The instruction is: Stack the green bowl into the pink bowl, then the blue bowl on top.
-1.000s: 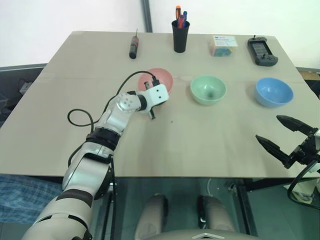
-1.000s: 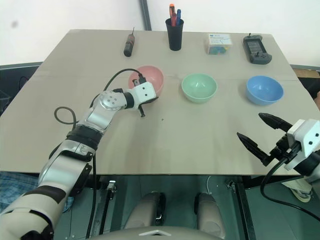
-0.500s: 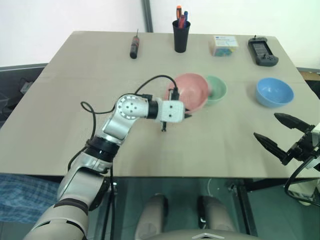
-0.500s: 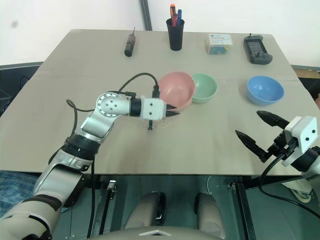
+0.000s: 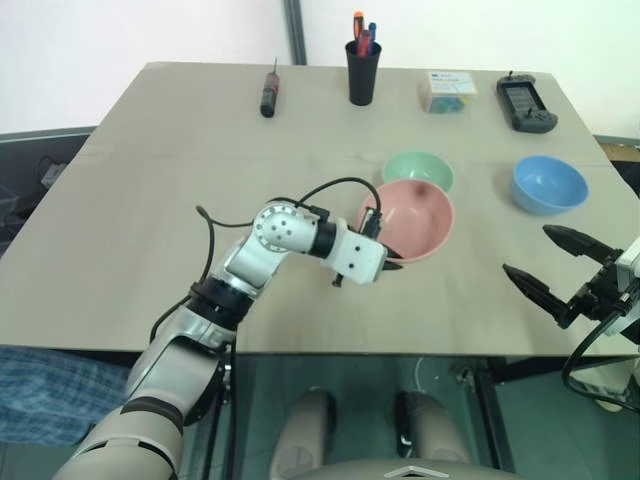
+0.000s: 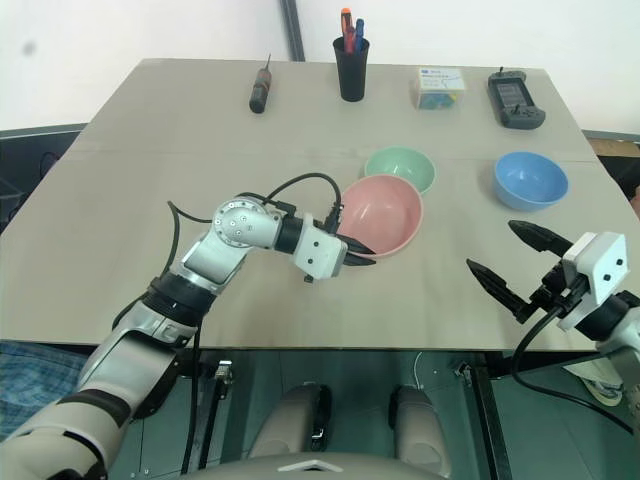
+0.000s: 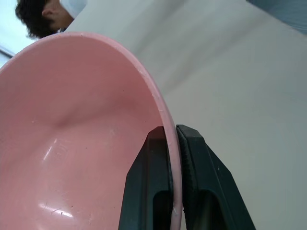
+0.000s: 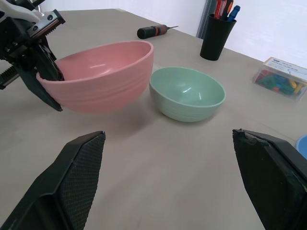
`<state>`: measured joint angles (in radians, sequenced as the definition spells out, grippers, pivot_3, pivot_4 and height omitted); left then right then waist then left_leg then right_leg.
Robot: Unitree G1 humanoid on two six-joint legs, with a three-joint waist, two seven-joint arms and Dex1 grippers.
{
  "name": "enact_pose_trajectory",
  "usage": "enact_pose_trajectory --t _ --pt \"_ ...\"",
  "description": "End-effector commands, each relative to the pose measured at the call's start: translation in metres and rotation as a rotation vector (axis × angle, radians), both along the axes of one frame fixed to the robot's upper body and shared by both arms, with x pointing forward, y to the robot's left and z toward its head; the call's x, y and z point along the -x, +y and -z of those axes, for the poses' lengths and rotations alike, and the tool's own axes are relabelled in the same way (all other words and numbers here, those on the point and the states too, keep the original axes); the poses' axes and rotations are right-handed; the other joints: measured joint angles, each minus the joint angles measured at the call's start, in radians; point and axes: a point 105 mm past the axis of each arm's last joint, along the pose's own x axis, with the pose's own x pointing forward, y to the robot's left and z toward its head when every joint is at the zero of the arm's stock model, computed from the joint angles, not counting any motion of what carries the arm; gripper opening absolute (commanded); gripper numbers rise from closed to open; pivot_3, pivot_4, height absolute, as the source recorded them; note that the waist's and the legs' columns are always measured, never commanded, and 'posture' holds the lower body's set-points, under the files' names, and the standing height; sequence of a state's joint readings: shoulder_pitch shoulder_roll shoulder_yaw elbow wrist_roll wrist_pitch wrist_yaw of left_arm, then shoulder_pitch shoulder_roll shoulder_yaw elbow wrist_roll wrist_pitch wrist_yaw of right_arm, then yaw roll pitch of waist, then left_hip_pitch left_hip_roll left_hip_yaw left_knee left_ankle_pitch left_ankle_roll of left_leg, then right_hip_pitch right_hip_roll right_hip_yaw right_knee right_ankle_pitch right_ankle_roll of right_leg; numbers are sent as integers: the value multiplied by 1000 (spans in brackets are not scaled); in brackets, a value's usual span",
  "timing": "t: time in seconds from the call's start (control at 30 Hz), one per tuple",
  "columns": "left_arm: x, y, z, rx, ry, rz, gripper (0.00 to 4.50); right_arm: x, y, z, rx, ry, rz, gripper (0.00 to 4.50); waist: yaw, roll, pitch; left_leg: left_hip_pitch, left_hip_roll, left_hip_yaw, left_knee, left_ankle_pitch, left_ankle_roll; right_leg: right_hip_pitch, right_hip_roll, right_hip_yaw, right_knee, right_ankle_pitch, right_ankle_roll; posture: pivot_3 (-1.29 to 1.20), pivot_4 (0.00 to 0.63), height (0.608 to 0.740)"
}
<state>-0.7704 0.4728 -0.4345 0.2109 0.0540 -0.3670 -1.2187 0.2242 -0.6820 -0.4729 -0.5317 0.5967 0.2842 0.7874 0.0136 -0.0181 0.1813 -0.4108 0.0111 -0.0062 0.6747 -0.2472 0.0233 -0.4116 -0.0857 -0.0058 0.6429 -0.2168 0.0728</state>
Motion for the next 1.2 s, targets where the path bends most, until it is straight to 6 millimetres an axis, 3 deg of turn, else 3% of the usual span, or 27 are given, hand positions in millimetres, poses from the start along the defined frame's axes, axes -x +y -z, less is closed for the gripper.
enact_pose_trajectory --t 0.03,0.33,0.47,0.67,0.87,1.1,1.2 --pt "5 -3 -5 19 -11 42 1093 1 2 -7 9 -40 -8 4500 0 0 0 0 0 0 0 0 0 0 0 0 0 0 0 0 150 740" --pt "8 3 -9 89 -14 64 4455 0 2 -7 15 -39 -10 4500 0 0 0 0 0 0 0 0 0 0 0 0 0 0 0 0 150 740" --pt "0 18 -14 157 59 -24 4485 -2 1 -7 28 -34 -14 4500 -1 0 0 0 0 0 0 0 0 0 0 0 0 0 0 0 150 740" --pt "-17 48 -38 386 145 -247 4485 -7 1 -9 47 -34 -27 4500 -2 1 0 1 0 0 0 0 0 0 0 0 1 0 0 0 150 740" --pt "-33 97 -66 609 174 -525 4485 -25 -2 -6 141 34 -40 4500 -4 1 0 1 0 0 1 0 0 0 0 0 1 0 0 0 150 740" --pt "-24 138 -69 675 209 -705 4485 -79 8 -14 290 -11 -60 4500 -22 1 -1 2 0 1 1 0 0 1 0 1 2 0 0 0 150 740" --pt "-22 153 -74 744 232 -778 4485 -114 21 -21 387 -43 -46 4500 -29 1 0 1 0 -1 1 0 0 1 0 0 2 0 0 0 150 740"
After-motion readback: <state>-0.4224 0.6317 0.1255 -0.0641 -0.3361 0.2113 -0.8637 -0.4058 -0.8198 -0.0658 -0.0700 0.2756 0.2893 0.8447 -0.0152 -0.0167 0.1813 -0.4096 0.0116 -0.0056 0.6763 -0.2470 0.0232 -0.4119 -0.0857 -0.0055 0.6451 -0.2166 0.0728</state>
